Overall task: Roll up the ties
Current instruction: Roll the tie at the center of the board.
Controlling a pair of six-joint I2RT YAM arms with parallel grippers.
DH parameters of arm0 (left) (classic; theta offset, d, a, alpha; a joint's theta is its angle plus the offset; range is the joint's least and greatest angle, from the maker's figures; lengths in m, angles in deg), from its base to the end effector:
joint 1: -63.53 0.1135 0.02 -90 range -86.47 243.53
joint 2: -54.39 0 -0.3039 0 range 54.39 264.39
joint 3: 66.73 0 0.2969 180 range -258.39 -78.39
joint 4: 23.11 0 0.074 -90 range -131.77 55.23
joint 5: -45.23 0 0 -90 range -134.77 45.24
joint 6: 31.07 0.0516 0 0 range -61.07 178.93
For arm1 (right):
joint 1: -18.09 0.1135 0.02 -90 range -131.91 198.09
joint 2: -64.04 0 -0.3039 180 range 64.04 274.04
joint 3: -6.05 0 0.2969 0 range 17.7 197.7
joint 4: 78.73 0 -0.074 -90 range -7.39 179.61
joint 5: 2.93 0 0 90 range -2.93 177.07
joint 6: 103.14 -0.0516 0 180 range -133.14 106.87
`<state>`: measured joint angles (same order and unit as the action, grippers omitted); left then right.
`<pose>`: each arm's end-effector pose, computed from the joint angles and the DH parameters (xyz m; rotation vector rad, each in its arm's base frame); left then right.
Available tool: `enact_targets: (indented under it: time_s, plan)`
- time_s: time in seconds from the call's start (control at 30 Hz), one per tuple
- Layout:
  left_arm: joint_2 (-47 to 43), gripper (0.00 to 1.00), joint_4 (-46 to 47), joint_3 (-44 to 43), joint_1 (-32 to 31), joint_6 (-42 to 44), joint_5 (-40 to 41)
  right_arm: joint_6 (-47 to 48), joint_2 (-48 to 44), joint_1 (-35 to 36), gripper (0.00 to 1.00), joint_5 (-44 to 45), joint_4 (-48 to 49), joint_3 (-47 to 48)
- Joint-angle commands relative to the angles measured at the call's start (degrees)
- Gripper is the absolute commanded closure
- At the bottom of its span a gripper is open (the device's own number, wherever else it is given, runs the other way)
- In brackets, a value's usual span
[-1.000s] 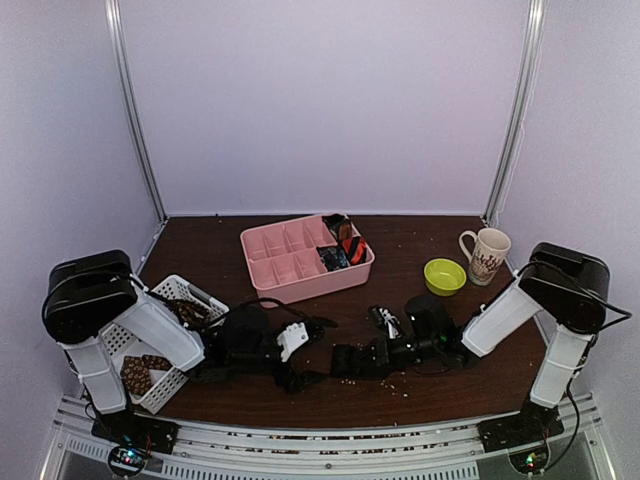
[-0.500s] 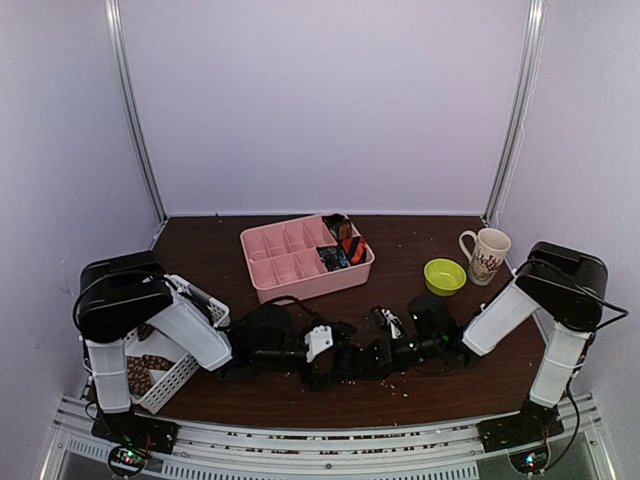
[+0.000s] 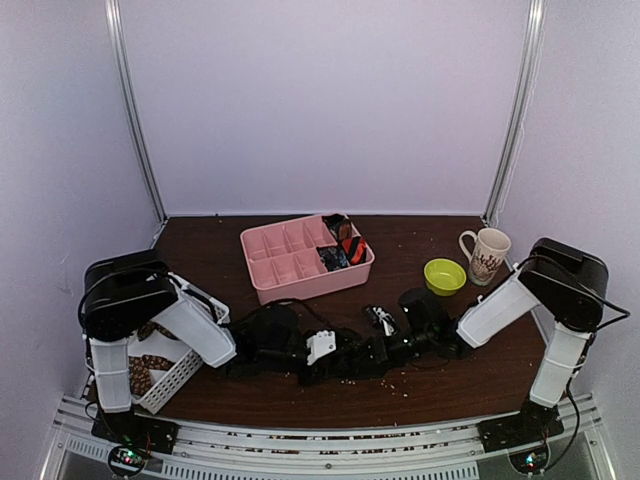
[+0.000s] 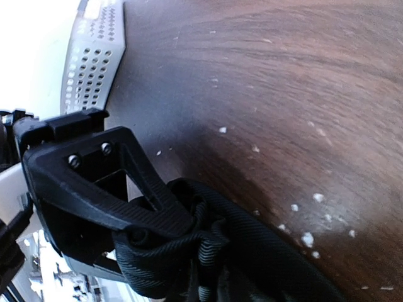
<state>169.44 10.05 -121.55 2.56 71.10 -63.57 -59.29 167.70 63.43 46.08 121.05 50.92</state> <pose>0.1822 -0.3626 0.0752 1.4340 1.5729 -0.8546 0.2103 0.2609 0.0838 -0.4394 2.5702 1.5464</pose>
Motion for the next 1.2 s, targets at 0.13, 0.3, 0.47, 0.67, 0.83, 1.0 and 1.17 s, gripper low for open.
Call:
enact_targets:
  time_s: [0.13,0.3,0.47,0.67,0.83,1.0,1.17]
  plan:
    - [-3.8,0.61,-19.4,-1.5,-1.1,-3.3,2.4,0.1,-10.1,0.0,0.52,3.3,-10.2,-0.7]
    - [-3.3,0.61,-28.8,-5.8,-1.9,-3.4,4.2,-2.5,-11.3,2.2,0.48,3.9,-10.9,0.4]
    - [-2.6,0.61,-32.1,-7.9,-2.1,-3.3,4.5,-4.2,-7.4,4.5,0.51,5.4,-10.7,2.3]
    - [-3.2,0.57,-32.7,-7.8,-2.6,-2.9,5.1,-3.8,-4.8,4.7,0.77,8.6,-12.6,2.4]
    - [-5.7,0.44,-28.7,-5.2,-2.5,-2.5,6.1,-4.5,-4.7,4.2,1.00,7.8,-10.4,-0.4]
    - [-8.6,0.24,-18.1,-1.2,-2.4,-2.2,7.8,-8.0,-3.3,3.1,1.00,3.8,-2.6,-4.1]
    - [-7.8,0.14,-9.7,0.0,-2.9,-1.6,5.2,-10.7,-0.2,1.4,1.00,0.4,4.0,-6.6]
